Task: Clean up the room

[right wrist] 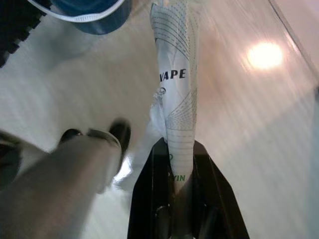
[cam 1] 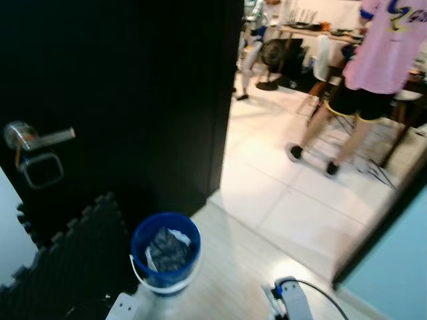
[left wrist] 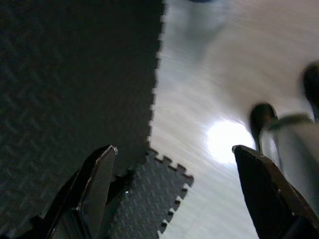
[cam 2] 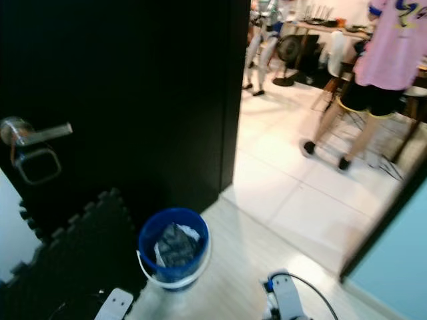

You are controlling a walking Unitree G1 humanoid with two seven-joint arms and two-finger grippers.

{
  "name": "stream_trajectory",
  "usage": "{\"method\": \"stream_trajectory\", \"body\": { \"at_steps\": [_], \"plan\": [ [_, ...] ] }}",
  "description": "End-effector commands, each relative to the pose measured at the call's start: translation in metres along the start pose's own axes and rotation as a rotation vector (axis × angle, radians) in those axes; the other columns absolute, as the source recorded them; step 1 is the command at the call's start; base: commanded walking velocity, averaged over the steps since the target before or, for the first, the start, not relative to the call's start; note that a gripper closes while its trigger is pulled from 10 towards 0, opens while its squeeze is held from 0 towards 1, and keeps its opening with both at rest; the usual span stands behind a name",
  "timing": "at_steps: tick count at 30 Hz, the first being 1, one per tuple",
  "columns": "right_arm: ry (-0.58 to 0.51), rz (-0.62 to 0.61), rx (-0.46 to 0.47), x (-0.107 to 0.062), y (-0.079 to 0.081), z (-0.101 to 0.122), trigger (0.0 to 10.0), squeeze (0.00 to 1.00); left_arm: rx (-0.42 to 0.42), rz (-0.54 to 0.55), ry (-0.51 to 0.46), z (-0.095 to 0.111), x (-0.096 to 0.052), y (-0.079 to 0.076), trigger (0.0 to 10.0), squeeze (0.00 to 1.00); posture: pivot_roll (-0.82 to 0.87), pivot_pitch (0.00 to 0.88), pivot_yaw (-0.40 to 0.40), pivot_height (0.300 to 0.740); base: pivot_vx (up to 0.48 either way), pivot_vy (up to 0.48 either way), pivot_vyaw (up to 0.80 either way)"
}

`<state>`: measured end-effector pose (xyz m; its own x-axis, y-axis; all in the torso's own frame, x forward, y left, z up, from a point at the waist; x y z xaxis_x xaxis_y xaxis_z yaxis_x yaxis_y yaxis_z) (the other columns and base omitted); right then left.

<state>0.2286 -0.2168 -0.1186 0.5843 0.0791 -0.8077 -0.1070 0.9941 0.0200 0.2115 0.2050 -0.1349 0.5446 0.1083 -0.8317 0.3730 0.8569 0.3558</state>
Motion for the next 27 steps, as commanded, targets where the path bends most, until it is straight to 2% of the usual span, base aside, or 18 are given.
{"method": "stream_trajectory", "body": {
  "at_steps": [1,8,9,16,20,24,27],
  "plan": [
    [-0.021,0.01,-0.012,0.002,0.003,0.01,10.0,0.0,0.0,-0.01,0.022,-0.008,-0.001,-0.004,10.0,0.0,0.04,0.0,-0.065,0.74,0.36,0.0,0.79],
    [-0.055,0.009,-0.029,0.003,0.002,0.025,10.0,0.0,-0.007,-0.009,0.024,-0.009,-0.001,-0.005,10.0,0.0,0.04,0.0,-0.062,0.74,0.324,0.0,0.79],
    [-0.075,0.007,-0.037,0.003,0.002,0.032,10.0,0.0,-0.006,-0.011,0.026,-0.009,-0.001,-0.006,10.0,0.0,0.04,0.0,-0.062,0.74,0.0,0.0,0.79],
    [-0.105,-0.025,-0.05,0.004,-0.003,0.044,10.0,0.0,-0.01,-0.029,0.025,-0.009,-0.001,-0.008,10.0,0.0,0.04,0.0,-0.059,0.74,0.0,0.0,0.75],
    [-0.13,-0.04,-0.058,0.004,-0.004,0.057,10.0,0.0,-0.01,-0.047,0.015,-0.007,-0.001,-0.011,10.0,0.0,0.04,0.0,-0.059,0.74,0.0,-0.236,0.0],
    [-0.184,0.016,-0.139,0.007,0.011,0.086,10.0,0.0,-0.035,-0.055,0.006,-0.006,-0.002,-0.014,10.0,0.0,0.04,0.0,-0.059,0.74,0.0,-0.472,0.0],
    [-0.205,0.038,-0.193,0.007,0.018,0.098,10.0,0.0,-0.035,-0.046,0.011,-0.008,-0.002,-0.014,10.0,0.0,0.04,0.0,-0.059,0.74,0.0,0.0,0.0]
  ]
}}
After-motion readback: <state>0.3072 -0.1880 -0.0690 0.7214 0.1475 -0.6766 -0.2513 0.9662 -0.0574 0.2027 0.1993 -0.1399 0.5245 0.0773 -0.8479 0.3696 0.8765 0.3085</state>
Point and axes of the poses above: a point about 5 cm out from each wrist's last joint towards the gripper, its own x axis pointing out of the wrist towards the gripper, its own z axis along the axis of the wrist's last joint, y = z × x, the point moved 6 cm from there along x, pointing out of the wrist towards the gripper, and after that the axes turned 9 degrees about x, right-handed, at the moved point
